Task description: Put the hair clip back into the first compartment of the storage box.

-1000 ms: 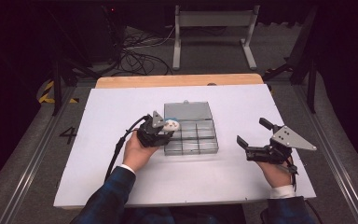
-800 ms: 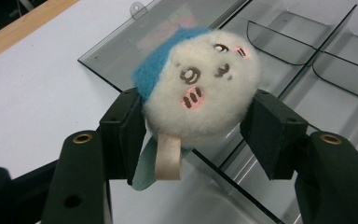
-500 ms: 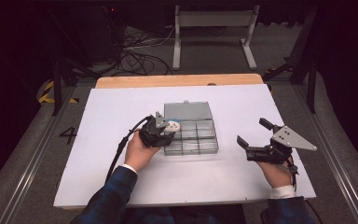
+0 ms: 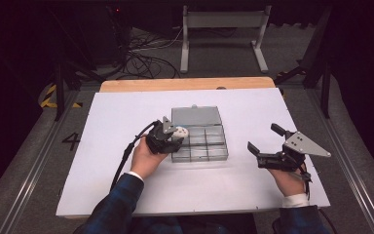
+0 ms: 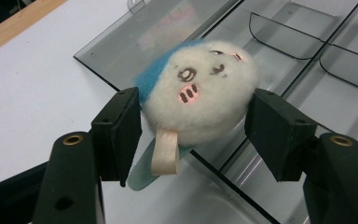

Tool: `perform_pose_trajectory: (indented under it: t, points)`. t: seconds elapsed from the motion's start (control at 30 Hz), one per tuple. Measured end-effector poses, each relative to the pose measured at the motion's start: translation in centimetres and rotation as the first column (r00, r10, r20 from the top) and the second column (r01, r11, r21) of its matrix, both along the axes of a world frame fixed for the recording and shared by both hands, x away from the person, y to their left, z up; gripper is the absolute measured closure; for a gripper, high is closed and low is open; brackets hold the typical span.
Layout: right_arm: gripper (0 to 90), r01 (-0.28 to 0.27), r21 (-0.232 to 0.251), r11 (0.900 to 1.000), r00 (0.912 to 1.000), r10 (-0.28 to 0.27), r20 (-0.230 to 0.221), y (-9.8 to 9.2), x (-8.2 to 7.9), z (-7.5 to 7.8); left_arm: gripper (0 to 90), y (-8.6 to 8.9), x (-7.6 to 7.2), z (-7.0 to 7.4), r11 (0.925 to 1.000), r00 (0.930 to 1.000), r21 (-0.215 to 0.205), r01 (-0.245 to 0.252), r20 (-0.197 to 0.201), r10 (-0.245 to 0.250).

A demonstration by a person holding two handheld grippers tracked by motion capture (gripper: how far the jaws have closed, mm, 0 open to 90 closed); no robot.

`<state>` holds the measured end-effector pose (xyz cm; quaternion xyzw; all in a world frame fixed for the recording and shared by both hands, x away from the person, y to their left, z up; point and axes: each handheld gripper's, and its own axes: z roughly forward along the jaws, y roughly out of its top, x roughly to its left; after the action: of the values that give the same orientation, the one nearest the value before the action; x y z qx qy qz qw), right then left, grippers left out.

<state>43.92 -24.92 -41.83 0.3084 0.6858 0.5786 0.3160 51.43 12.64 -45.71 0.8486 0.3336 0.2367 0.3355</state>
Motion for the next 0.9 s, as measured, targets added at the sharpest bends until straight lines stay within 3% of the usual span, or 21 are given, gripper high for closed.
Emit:
perform_pose_trajectory:
  t: [0.47, 0.67, 0.77, 0.9]
  points:
    - [0.0, 0.001, 0.008, 1.000, 0.9999, -0.001, -0.016, -0.28, 0.25, -0.27, 32.3, 0.20, -0.02, 0.25, 0.9999, 0.9998, -0.016, -0.001, 0.017, 0.002]
    - [0.0, 0.005, 0.011, 1.000, 0.9998, -0.004, -0.021, -0.38, 0.29, -0.32, 39.2, 0.52, -0.23, 0.77, 0.9991, 0.9987, -0.039, 0.015, 0.050, -0.013]
    - [0.0, 0.003, 0.012, 1.000, 0.9998, -0.003, -0.020, -0.40, 0.34, -0.35, 45.1, 0.53, -0.26, 0.82, 0.9986, 0.9987, -0.047, 0.024, 0.047, -0.022]
    - [0.0, 0.004, 0.014, 1.000, 0.9998, -0.004, -0.020, -0.41, 0.35, -0.39, 45.6, 0.36, -0.28, 0.67, 0.9992, 0.9982, -0.018, 0.035, 0.049, -0.035]
